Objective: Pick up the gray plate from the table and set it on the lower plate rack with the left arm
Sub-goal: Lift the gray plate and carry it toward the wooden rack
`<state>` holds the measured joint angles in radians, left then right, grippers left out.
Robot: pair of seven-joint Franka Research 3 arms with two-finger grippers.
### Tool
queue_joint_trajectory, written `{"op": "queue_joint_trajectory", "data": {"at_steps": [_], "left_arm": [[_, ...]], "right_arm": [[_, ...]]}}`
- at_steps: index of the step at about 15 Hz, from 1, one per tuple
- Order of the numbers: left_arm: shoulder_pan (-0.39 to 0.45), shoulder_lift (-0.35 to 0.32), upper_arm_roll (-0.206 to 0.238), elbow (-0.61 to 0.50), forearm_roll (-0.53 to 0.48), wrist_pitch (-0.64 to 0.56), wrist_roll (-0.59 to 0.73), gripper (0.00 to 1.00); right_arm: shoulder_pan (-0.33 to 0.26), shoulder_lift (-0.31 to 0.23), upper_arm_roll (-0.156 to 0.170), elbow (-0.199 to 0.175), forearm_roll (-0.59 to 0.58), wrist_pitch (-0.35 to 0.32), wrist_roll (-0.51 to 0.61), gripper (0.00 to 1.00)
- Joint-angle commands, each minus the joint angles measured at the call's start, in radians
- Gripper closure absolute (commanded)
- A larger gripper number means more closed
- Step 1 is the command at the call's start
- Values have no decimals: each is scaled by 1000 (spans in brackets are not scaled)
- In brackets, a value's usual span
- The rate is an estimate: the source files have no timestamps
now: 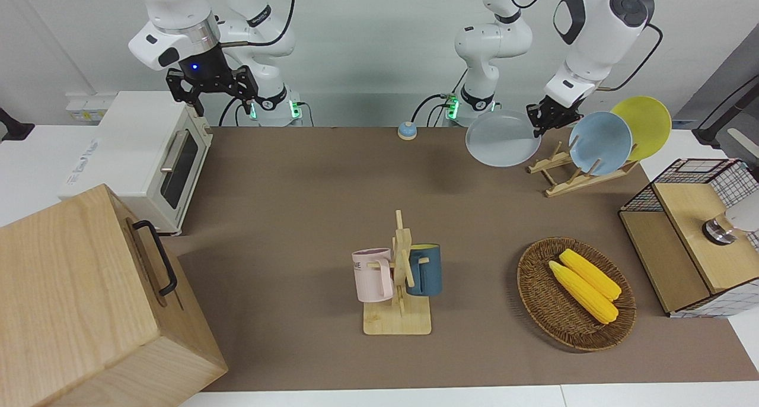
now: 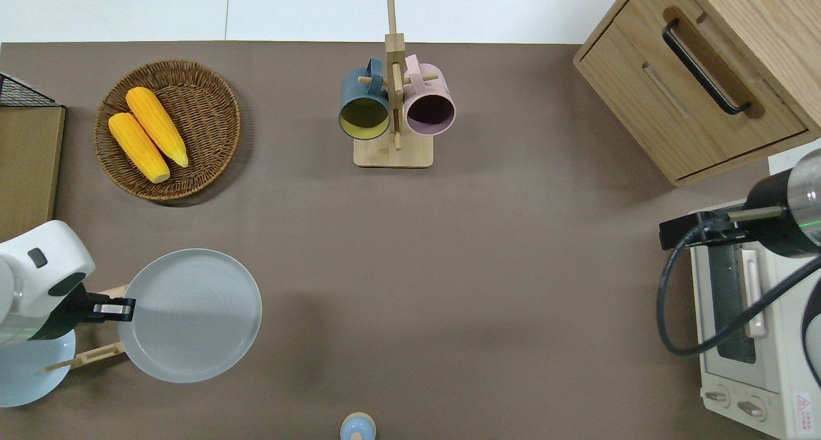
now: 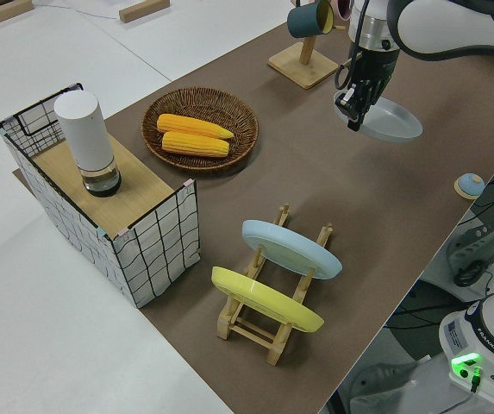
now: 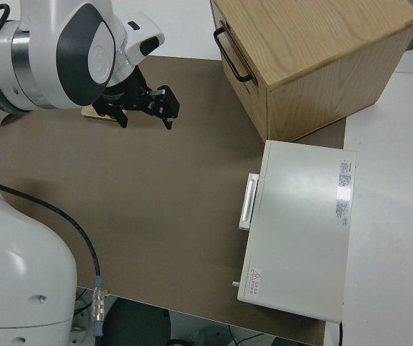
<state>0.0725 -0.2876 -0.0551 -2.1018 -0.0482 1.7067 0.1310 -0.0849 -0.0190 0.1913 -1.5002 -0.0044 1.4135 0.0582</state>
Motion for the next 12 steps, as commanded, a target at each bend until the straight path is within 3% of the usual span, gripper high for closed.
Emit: {"op": "queue_joint_trajectory", "data": {"at_steps": [1,8,12], "left_arm": [[6,15,0,83,69,-88,-4,1000],[4,16,-8,140,267,-168,-10,1000],[-14,16,-25,143,407,-213,-93,1000]], "right_arm": [[-7,-2,7,6,7,-14,0,11],[-7,-2,7,6,7,-13,0,13],[-7,-2,7,6,7,-14,0,11]]}}
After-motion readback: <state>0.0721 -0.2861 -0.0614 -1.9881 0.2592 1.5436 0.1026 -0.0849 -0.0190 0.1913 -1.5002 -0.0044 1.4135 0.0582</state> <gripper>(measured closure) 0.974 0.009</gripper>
